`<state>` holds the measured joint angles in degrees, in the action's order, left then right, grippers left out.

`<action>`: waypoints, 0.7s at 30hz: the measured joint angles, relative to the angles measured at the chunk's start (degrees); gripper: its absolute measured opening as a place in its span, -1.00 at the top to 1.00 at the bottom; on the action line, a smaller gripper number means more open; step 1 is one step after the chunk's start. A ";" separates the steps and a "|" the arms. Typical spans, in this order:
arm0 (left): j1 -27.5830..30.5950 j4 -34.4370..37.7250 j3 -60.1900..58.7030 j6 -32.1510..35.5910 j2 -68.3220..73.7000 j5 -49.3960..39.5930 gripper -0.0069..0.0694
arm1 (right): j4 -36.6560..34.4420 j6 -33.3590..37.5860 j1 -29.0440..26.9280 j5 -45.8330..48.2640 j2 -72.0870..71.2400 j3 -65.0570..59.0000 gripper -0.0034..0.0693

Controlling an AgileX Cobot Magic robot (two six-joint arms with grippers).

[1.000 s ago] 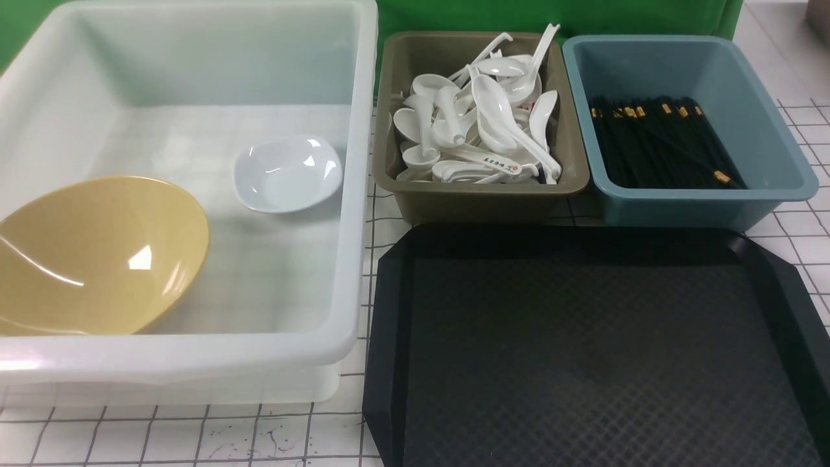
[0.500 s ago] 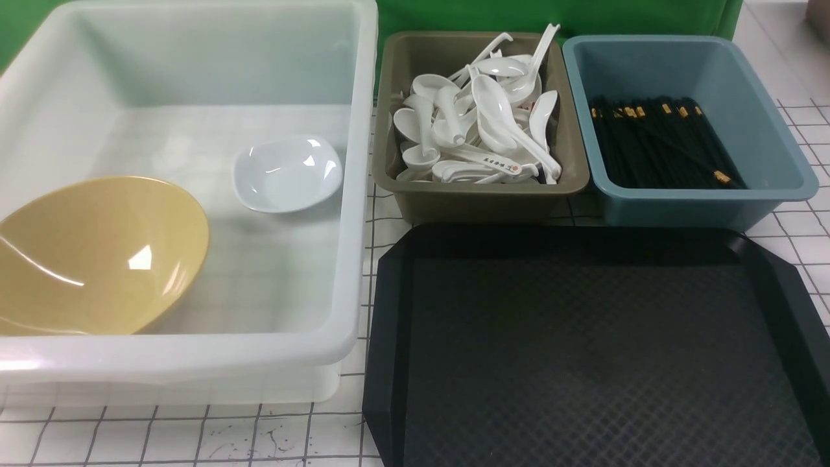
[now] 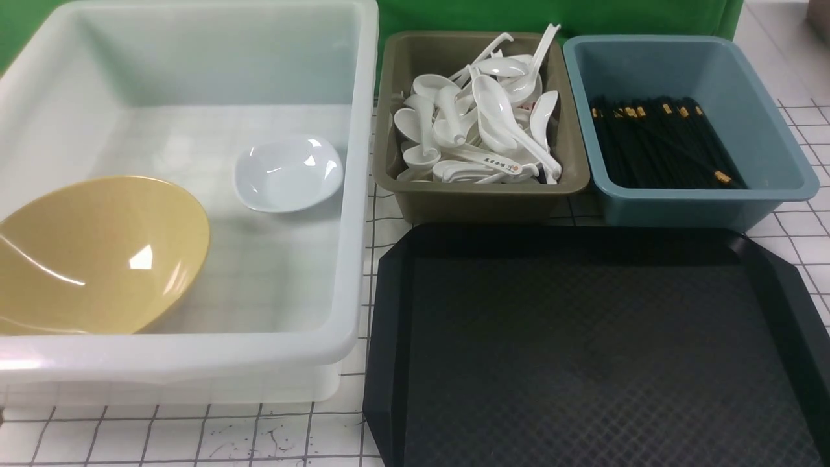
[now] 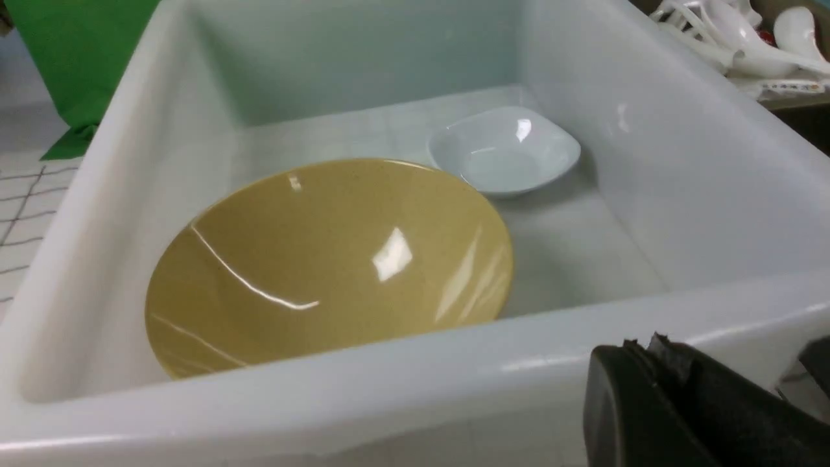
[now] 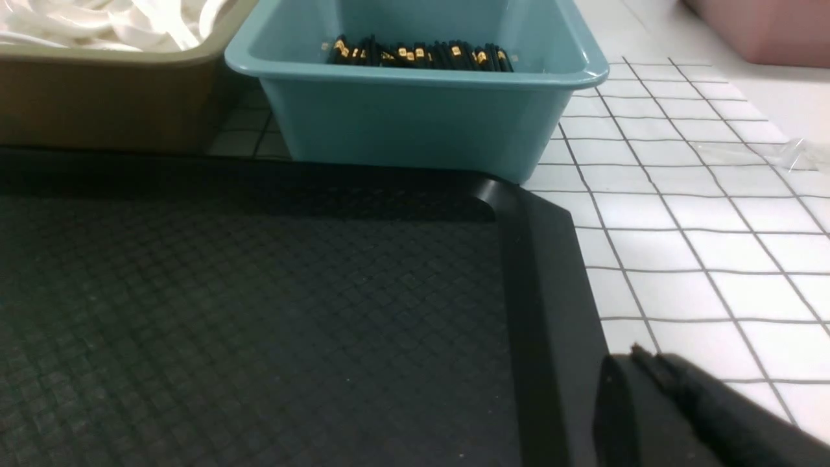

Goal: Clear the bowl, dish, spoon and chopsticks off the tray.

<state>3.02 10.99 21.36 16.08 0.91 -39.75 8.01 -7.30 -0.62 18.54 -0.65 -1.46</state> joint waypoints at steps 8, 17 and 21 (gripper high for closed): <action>0.00 -6.56 -16.75 -1.54 0.00 28.52 0.85 | 0.00 0.00 -0.12 0.00 0.00 0.00 0.77; 0.00 -10.99 -22.89 -14.05 -1.47 30.97 0.85 | 0.00 0.00 -0.37 0.01 0.00 0.00 0.76; 0.00 -10.99 -22.89 -14.75 -1.63 24.39 0.85 | 0.00 0.00 -0.37 0.06 0.00 0.00 0.75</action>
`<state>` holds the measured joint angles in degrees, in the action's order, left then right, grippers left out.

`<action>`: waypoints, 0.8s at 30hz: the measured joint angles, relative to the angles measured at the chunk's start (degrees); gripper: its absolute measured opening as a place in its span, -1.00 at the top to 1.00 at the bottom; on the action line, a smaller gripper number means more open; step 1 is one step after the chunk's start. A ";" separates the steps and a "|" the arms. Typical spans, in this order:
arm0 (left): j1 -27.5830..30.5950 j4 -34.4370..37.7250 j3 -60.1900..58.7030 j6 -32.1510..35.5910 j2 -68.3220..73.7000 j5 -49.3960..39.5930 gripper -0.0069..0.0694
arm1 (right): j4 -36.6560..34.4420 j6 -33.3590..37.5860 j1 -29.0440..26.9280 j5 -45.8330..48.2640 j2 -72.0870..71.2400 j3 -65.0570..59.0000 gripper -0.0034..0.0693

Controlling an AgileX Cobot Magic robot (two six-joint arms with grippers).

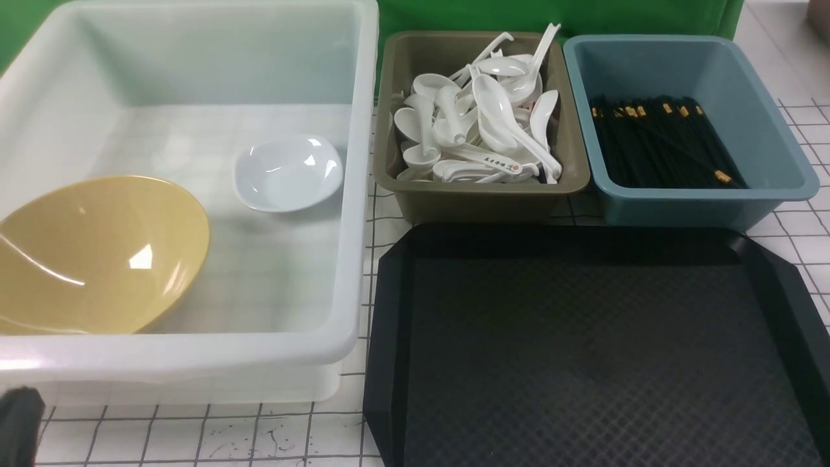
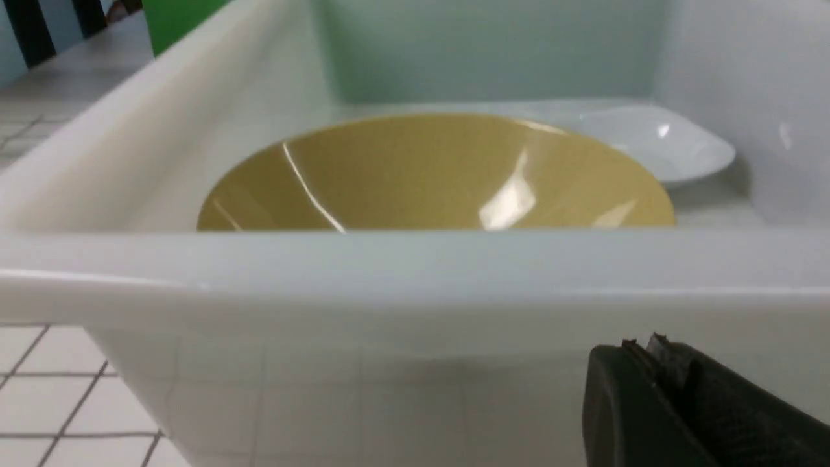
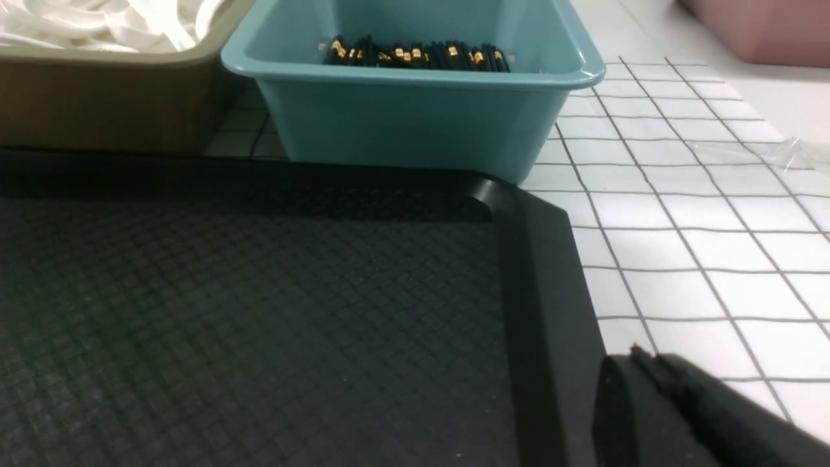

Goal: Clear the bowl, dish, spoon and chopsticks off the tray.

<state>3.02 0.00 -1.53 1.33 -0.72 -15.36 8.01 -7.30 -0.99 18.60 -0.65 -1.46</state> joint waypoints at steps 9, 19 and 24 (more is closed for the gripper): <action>0.00 0.00 0.00 -0.05 0.00 -2.53 0.85 | 0.00 0.00 0.00 0.00 0.00 0.00 0.72; 0.00 0.00 0.00 -0.06 0.00 -2.60 0.85 | 0.00 0.00 0.00 0.00 0.00 0.00 0.69; 0.00 0.00 0.00 -0.06 0.00 -2.65 0.85 | 0.00 0.00 0.00 0.00 0.00 0.00 0.67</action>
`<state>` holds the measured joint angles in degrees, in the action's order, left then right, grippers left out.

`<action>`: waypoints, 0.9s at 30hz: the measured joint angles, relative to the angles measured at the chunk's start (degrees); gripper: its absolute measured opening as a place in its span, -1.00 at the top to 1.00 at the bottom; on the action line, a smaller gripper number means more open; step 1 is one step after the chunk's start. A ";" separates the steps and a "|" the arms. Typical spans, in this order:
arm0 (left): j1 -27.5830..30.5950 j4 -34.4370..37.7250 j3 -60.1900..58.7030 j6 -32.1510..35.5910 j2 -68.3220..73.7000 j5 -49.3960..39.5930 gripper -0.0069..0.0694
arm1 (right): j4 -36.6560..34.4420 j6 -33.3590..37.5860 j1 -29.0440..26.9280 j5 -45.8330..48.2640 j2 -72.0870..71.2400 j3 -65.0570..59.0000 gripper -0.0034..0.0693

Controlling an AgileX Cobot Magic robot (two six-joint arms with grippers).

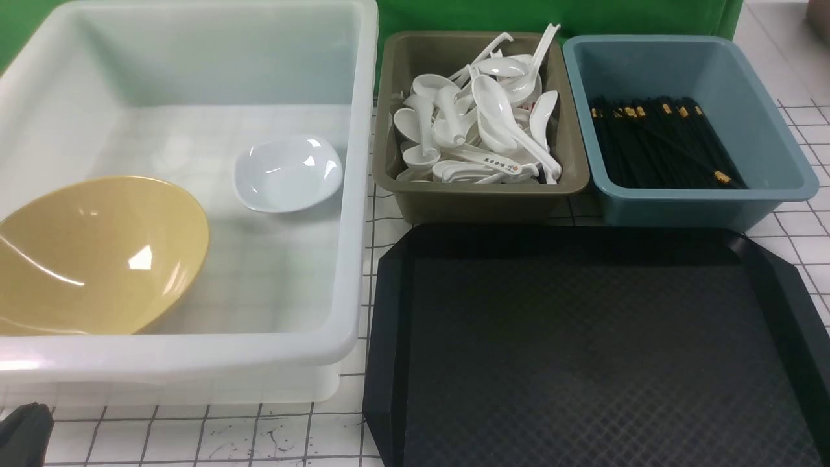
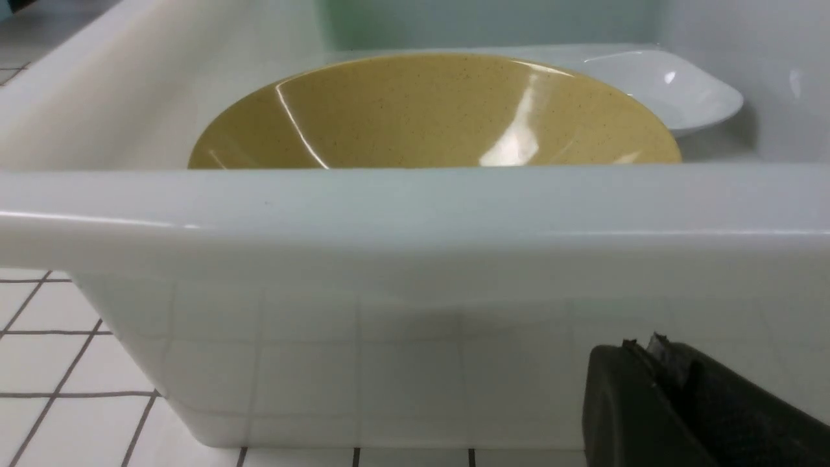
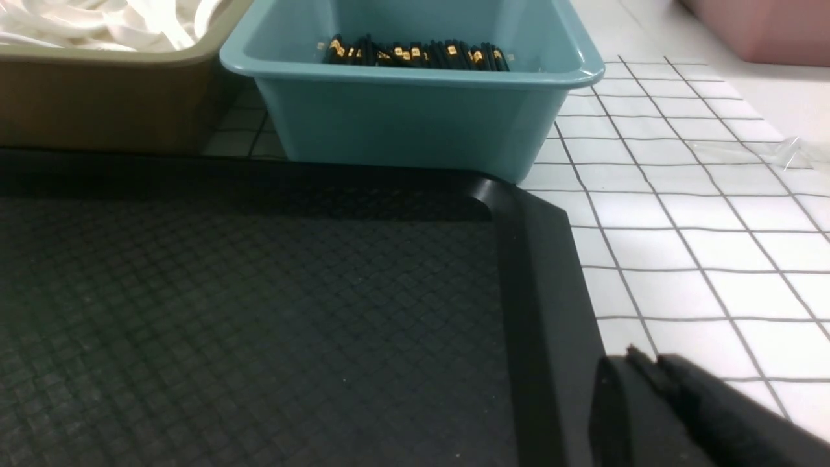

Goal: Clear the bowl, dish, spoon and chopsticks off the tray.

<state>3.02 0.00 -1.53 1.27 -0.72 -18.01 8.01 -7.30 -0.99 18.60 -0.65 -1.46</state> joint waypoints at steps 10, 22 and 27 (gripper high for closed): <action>0.00 0.00 0.00 0.01 0.00 0.00 0.85 | 0.00 0.00 0.00 0.00 0.00 0.00 0.64; 0.00 0.00 0.00 -0.18 0.00 -0.06 0.85 | 0.00 0.00 0.00 0.00 0.00 0.00 0.63; 0.00 0.00 0.00 -0.18 0.00 -0.06 0.85 | 0.00 0.00 0.00 0.00 0.00 0.00 0.61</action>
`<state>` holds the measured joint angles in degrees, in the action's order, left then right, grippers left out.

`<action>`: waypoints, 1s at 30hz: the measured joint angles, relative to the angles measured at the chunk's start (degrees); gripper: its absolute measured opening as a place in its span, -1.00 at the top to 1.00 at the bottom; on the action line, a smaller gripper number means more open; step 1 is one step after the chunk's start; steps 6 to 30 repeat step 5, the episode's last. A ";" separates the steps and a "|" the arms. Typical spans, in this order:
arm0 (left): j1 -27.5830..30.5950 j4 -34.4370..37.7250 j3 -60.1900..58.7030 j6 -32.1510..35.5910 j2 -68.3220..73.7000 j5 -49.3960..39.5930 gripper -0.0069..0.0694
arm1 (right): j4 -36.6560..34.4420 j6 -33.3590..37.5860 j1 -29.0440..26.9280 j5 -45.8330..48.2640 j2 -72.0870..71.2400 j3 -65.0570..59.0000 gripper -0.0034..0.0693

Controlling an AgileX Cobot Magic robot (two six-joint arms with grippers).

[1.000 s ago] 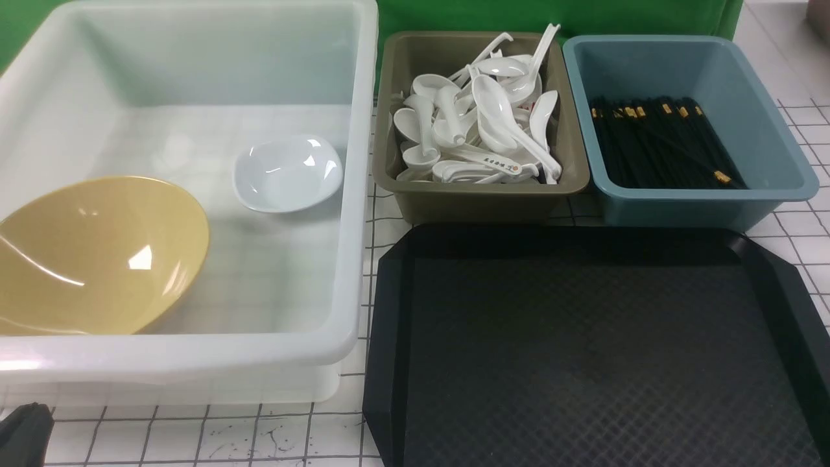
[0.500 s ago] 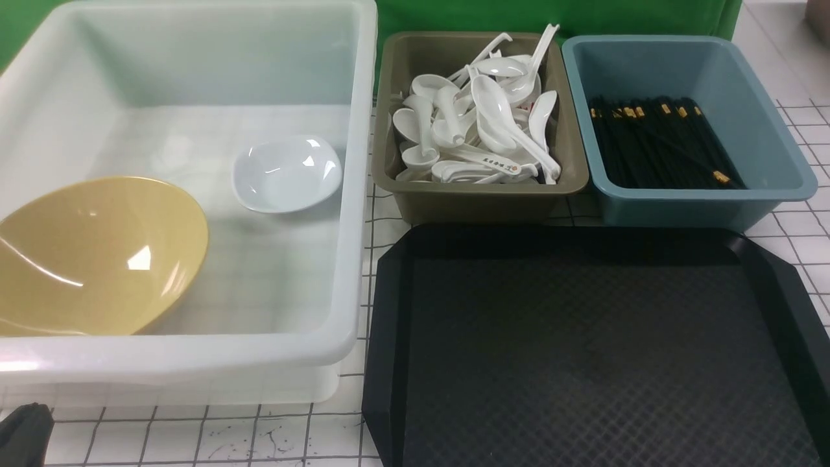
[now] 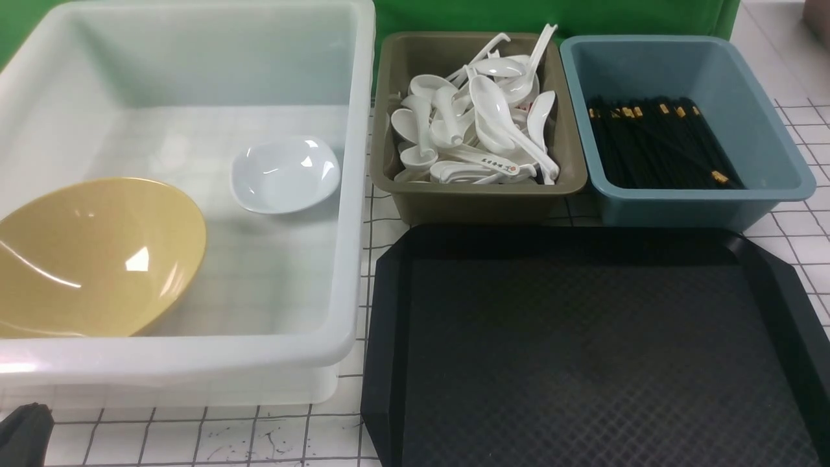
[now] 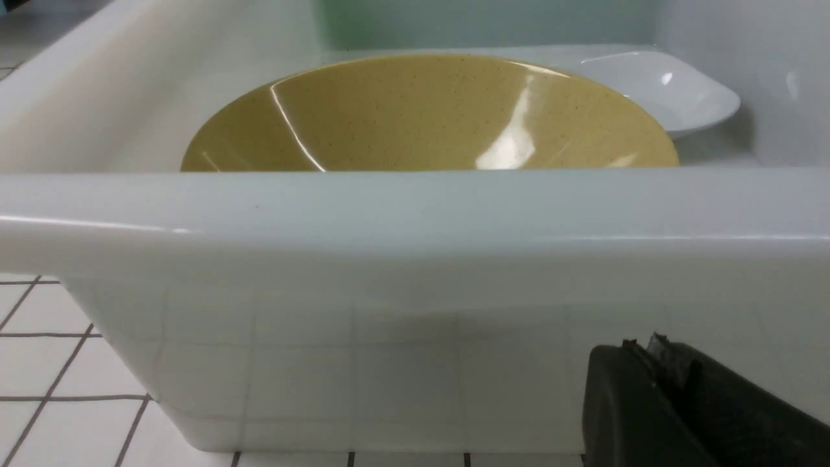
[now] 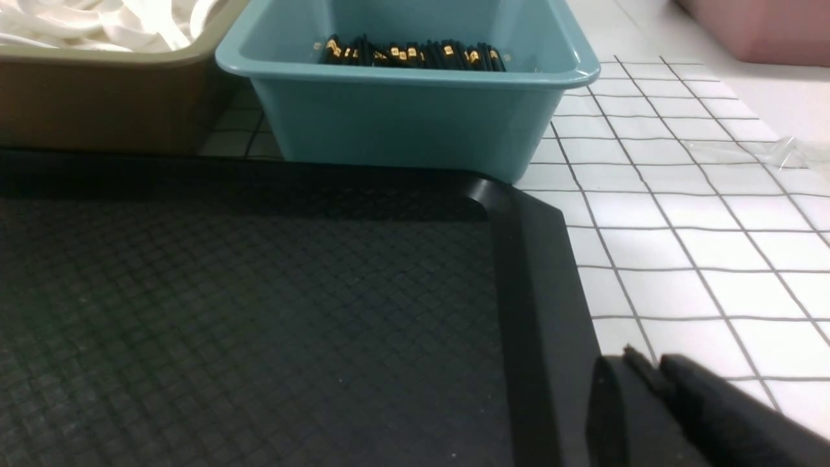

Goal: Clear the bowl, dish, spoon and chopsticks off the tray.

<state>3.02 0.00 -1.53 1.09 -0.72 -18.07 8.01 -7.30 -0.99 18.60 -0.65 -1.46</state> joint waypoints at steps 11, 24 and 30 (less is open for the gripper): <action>0.00 0.00 0.00 0.00 0.00 0.00 0.85 | 0.00 0.00 0.00 0.00 0.00 0.00 0.61; 0.00 0.00 0.00 0.00 0.00 0.00 0.85 | 0.00 0.00 0.00 0.00 0.00 0.00 0.61; 0.00 0.00 0.00 0.00 0.00 0.00 0.85 | 0.00 0.00 0.00 0.00 0.00 0.00 0.61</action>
